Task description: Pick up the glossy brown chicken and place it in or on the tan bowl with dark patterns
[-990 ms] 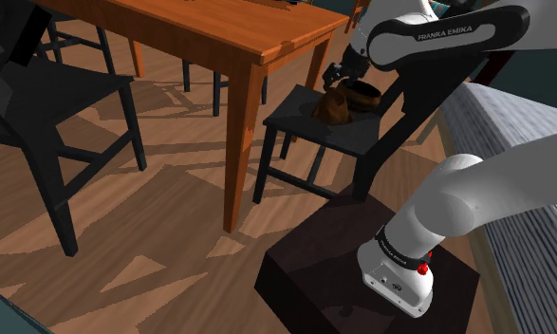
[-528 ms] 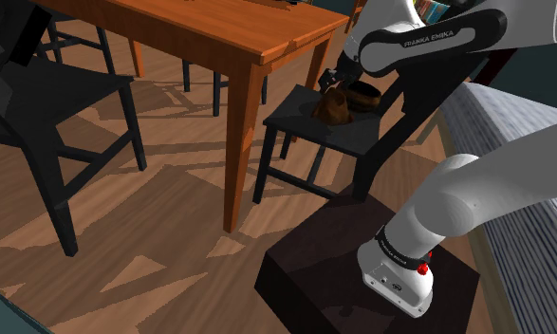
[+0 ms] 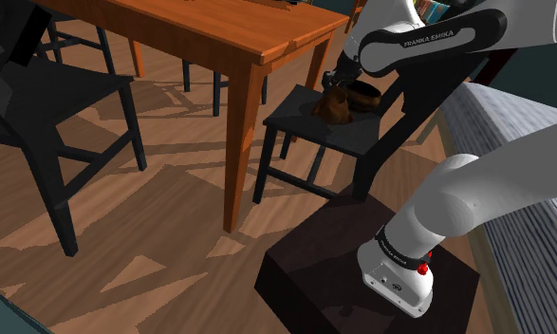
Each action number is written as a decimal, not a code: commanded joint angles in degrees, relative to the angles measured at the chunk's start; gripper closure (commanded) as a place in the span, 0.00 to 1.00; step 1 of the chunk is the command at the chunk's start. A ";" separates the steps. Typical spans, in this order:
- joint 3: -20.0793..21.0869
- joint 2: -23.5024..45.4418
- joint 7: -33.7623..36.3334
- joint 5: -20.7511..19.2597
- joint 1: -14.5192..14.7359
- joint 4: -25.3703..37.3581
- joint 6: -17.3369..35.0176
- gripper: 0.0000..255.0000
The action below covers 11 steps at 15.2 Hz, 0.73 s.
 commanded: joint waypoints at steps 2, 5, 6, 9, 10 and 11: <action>0.03 0.00 0.05 0.02 0.01 -0.08 -0.08 1.00; 0.00 0.03 0.05 -0.01 -0.01 -0.14 0.00 1.00; -0.01 -0.01 0.03 -0.01 -0.02 -0.15 -0.01 1.00; 0.08 -0.31 -0.23 0.27 0.11 0.43 -0.88 1.00; 0.18 -0.64 -0.47 0.52 0.23 0.96 -1.72 1.00; 0.27 -0.96 -0.70 0.76 0.34 1.50 -2.56 1.00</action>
